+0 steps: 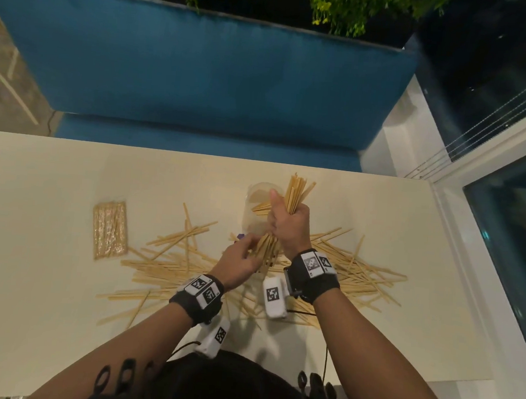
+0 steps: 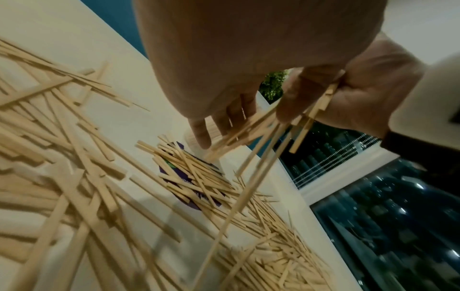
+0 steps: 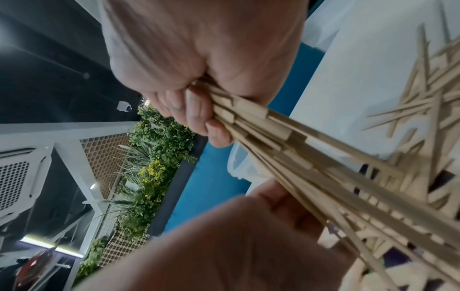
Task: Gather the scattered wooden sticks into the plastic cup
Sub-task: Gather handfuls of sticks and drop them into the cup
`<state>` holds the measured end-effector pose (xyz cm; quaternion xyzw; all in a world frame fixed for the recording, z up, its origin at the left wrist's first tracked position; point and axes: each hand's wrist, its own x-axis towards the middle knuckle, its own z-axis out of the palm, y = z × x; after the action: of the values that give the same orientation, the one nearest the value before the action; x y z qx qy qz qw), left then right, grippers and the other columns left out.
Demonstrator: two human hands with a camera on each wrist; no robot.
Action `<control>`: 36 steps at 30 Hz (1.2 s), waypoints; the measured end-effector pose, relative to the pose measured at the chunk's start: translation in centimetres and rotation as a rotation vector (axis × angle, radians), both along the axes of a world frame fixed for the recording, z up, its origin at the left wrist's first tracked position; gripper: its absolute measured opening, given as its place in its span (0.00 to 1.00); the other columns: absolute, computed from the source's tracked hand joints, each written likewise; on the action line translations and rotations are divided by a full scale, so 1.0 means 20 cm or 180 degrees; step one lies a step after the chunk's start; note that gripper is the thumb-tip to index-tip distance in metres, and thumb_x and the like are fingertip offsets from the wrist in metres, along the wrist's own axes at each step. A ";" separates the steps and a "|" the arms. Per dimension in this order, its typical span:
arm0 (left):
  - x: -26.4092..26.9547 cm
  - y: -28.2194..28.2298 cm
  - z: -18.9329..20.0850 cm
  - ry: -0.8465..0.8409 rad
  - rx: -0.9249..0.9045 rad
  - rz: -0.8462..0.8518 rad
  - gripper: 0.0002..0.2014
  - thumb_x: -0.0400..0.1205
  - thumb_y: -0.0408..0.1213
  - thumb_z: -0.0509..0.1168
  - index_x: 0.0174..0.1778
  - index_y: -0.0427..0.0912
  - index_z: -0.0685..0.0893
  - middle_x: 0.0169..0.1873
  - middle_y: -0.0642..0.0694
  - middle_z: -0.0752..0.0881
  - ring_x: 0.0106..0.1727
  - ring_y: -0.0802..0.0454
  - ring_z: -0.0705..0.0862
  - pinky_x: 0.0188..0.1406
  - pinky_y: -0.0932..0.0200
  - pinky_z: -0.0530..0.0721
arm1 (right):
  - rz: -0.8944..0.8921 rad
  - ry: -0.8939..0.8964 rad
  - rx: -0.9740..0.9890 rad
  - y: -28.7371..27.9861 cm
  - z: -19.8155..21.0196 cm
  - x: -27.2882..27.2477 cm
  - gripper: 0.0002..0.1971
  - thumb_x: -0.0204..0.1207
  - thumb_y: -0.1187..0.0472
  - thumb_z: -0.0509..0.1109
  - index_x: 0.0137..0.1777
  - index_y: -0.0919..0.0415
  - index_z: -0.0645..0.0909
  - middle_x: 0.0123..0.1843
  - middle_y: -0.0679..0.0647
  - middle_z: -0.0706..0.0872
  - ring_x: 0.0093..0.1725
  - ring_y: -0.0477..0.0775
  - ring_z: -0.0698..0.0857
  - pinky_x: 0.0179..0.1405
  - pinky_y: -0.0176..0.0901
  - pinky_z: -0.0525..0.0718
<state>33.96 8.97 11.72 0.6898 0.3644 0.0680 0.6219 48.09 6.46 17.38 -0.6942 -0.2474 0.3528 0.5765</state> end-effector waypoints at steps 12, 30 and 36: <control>0.04 -0.03 -0.04 0.0164 0.0888 -0.0445 0.04 0.91 0.33 0.54 0.53 0.47 0.69 0.40 0.49 0.78 0.37 0.58 0.74 0.38 0.57 0.68 | -0.0272 0.0360 0.0257 0.04 0.06 -0.02 0.26 0.89 0.50 0.67 0.30 0.63 0.73 0.23 0.55 0.66 0.21 0.53 0.66 0.24 0.42 0.68; -0.21 0.03 -0.01 -0.0255 0.0169 0.0913 0.08 0.82 0.47 0.53 0.39 0.52 0.74 0.32 0.53 0.74 0.35 0.50 0.71 0.39 0.50 0.70 | -0.0103 0.0023 0.0159 -0.09 0.10 -0.10 0.23 0.85 0.45 0.69 0.35 0.63 0.79 0.23 0.51 0.72 0.21 0.50 0.71 0.23 0.40 0.72; -0.09 -0.01 0.12 -0.0556 0.0254 0.0369 0.23 0.87 0.39 0.52 0.78 0.55 0.75 0.66 0.56 0.86 0.63 0.60 0.86 0.61 0.62 0.85 | 0.0358 -0.0450 -0.0438 -0.09 -0.06 -0.26 0.18 0.67 0.38 0.85 0.37 0.51 0.87 0.32 0.61 0.88 0.30 0.52 0.87 0.33 0.52 0.90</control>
<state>32.17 8.79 14.15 0.6833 0.3451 0.1781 0.6183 42.84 4.70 16.24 -0.7403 -0.3012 0.3509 0.4879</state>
